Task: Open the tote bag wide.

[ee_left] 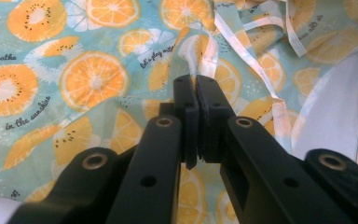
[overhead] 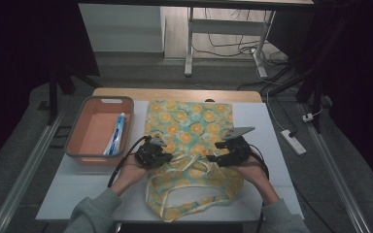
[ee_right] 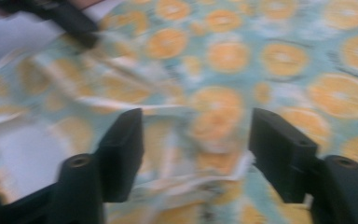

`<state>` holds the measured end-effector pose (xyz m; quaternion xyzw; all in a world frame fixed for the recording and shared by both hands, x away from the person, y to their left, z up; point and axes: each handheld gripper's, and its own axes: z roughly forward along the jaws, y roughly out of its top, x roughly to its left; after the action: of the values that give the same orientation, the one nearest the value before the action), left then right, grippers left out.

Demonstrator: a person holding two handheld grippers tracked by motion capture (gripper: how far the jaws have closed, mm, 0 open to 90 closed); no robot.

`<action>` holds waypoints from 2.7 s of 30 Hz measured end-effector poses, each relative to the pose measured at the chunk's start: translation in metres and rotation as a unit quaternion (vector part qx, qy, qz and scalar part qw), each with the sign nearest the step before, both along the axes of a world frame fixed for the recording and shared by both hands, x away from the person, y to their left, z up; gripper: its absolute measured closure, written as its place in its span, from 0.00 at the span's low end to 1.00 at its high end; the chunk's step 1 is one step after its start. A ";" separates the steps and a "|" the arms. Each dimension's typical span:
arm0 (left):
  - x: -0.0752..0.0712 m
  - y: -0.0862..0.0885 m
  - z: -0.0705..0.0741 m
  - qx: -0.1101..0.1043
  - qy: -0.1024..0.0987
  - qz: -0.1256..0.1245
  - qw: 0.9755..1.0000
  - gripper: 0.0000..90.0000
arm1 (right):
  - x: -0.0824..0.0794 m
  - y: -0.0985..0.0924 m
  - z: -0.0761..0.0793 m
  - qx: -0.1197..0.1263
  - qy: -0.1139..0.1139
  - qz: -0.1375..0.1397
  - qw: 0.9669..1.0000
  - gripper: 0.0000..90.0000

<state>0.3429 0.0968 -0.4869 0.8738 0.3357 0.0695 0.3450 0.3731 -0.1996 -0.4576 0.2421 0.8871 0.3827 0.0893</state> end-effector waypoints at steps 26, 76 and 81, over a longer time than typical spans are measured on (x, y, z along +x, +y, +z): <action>-0.059 -0.036 0.054 -0.059 -0.071 -0.107 0.990 0.51 | 0.022 0.037 -0.057 -0.093 0.007 0.027 0.995 0.98; -0.090 -0.102 0.010 -0.011 -0.043 -0.261 0.964 0.99 | 0.027 -0.024 0.008 0.024 -0.042 -0.085 0.995 0.99; -0.108 -0.075 0.014 -0.016 -0.043 -0.265 0.963 0.99 | 0.027 -0.031 0.013 0.034 -0.045 -0.105 0.993 0.99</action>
<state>0.2351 0.0222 -0.4729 0.9219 0.0782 0.0077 0.3793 0.4001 -0.2302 -0.4447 0.3190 0.8386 0.4115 0.1605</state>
